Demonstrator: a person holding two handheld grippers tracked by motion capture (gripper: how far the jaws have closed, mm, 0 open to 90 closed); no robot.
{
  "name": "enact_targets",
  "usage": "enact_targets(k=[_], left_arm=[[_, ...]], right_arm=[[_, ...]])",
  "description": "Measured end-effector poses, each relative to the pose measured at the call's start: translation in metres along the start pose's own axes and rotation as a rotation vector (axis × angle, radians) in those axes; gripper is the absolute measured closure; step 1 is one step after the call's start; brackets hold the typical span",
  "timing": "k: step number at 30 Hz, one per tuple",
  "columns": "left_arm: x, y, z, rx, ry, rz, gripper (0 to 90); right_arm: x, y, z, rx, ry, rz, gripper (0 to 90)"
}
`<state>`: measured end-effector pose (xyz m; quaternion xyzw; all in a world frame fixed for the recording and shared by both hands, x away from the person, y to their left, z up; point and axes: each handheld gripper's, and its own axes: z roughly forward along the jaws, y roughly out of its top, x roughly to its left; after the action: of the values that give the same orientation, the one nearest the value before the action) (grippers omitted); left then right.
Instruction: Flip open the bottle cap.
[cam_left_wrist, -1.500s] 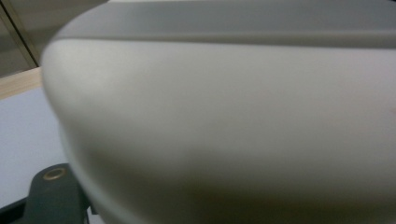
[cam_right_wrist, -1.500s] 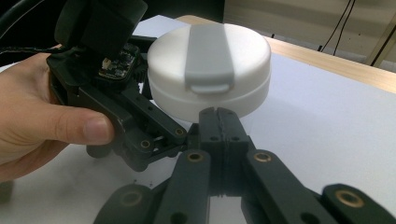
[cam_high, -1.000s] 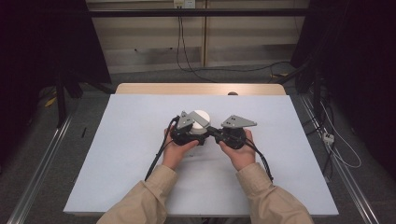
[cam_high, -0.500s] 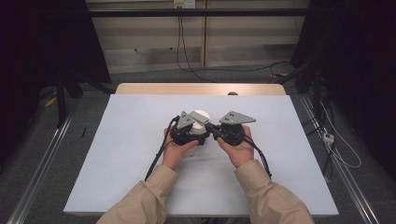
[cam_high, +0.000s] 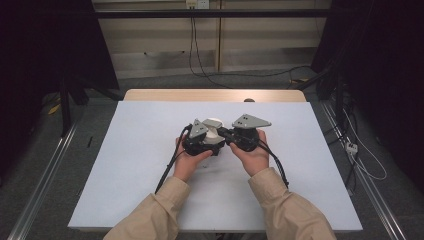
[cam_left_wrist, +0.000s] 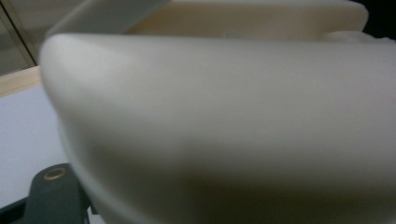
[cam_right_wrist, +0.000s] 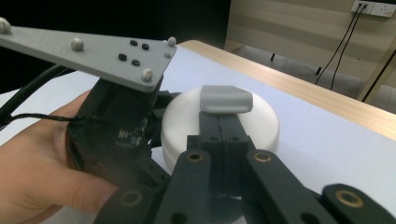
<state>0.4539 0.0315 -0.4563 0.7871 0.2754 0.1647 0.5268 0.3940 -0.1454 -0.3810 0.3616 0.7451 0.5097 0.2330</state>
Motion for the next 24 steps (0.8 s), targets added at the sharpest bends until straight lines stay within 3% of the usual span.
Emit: enact_targets(k=[24], left_arm=[[0.000,0.000,0.000,-0.001,-0.001,-0.004,18.2]], right_arm=[[-0.001,0.015,0.009,-0.015,-0.012,-0.020,90.0]])
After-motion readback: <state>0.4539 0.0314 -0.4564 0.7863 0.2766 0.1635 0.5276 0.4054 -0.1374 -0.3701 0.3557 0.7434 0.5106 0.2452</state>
